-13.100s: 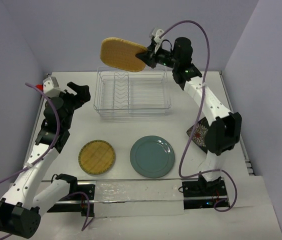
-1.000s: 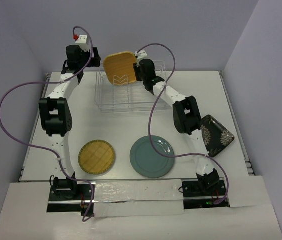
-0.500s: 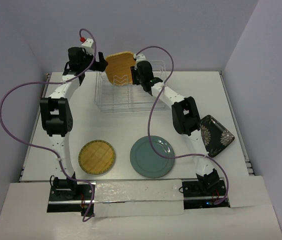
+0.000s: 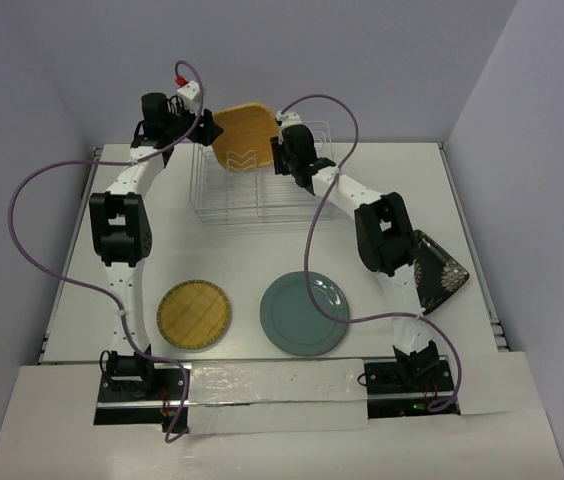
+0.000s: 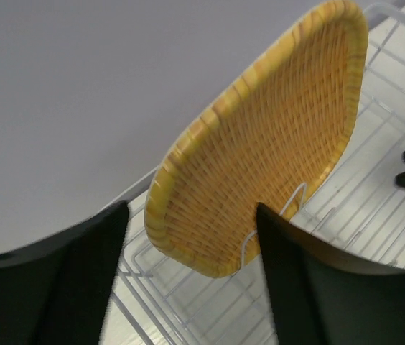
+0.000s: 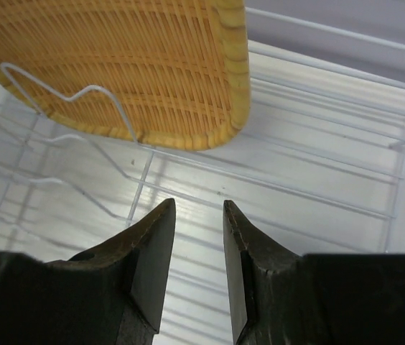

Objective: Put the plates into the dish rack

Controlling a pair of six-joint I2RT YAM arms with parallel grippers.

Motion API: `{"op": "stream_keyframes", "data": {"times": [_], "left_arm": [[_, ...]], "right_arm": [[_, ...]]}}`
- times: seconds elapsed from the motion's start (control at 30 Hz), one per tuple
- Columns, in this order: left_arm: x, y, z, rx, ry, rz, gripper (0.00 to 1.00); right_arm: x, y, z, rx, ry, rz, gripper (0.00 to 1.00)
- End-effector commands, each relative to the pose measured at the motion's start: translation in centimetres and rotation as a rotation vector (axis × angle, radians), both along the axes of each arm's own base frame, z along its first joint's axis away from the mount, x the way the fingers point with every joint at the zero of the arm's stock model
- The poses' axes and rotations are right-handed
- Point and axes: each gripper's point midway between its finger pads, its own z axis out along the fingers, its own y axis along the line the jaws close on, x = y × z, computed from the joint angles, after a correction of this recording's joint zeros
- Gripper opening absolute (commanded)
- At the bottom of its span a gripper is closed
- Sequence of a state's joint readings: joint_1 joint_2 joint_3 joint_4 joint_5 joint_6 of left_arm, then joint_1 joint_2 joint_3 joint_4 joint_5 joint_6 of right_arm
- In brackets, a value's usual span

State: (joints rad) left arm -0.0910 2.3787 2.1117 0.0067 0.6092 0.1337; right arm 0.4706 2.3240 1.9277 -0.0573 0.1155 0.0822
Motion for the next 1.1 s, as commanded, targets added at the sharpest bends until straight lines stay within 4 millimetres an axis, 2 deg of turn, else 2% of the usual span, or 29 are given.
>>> {"op": "stream_keyframes", "data": {"times": [0.0,0.03,0.1,0.13,0.17,0.23,0.27,0.3,0.4,0.6,0.8,1.07], "left_arm": [[0.5,-1.0,2.1,0.041,-0.107,-0.078,0.65],[0.8,-0.9,2.0,0.047,-0.112,-0.069,0.61],[1.1,-0.6,1.7,0.056,-0.113,-0.053,0.51],[1.1,-0.6,1.5,0.065,-0.119,-0.057,0.48],[1.1,-0.6,1.3,0.08,-0.129,-0.066,0.44],[1.1,-0.7,1.2,0.087,-0.133,-0.077,0.4],[1.0,-0.6,1.0,0.095,-0.138,-0.084,0.38],[1.1,-0.6,1.1,0.095,-0.145,-0.082,0.37],[1.4,-0.6,1.2,0.1,-0.172,-0.081,0.28],[1.9,-0.3,2.3,0.128,-0.23,-0.07,0.01],[1.6,-0.1,4.9,0.172,-0.311,-0.076,0.0],[0.8,0.5,7.5,0.266,-0.385,-0.083,0.0]], "right_arm": [[-1.2,-1.6,9.0,0.05,-0.169,-0.025,0.4],[-1.8,-2.0,10.0,0.058,-0.186,-0.028,0.4],[-2.5,-2.4,10.0,0.064,-0.194,-0.032,0.4],[-3.1,-2.7,11.4,0.078,-0.219,-0.036,0.4],[-3.7,-3.0,11.0,0.08,-0.22,-0.038,0.4],[-4.8,-3.8,13.4,0.096,-0.265,-0.047,0.4],[-5.3,-4.4,13.9,0.089,-0.285,-0.061,0.4],[-5.6,-4.4,14.1,0.092,-0.291,-0.06,0.4],[-6.4,-6.3,14.7,0.055,-0.321,-0.128,0.4],[-7.8,-8.4,14.7,0.02,-0.326,-0.201,0.4],[-8.9,-9.3,14.3,0.011,-0.328,-0.217,0.4],[-9.4,-9.8,14.0,0.008,-0.331,-0.229,0.39]]}}
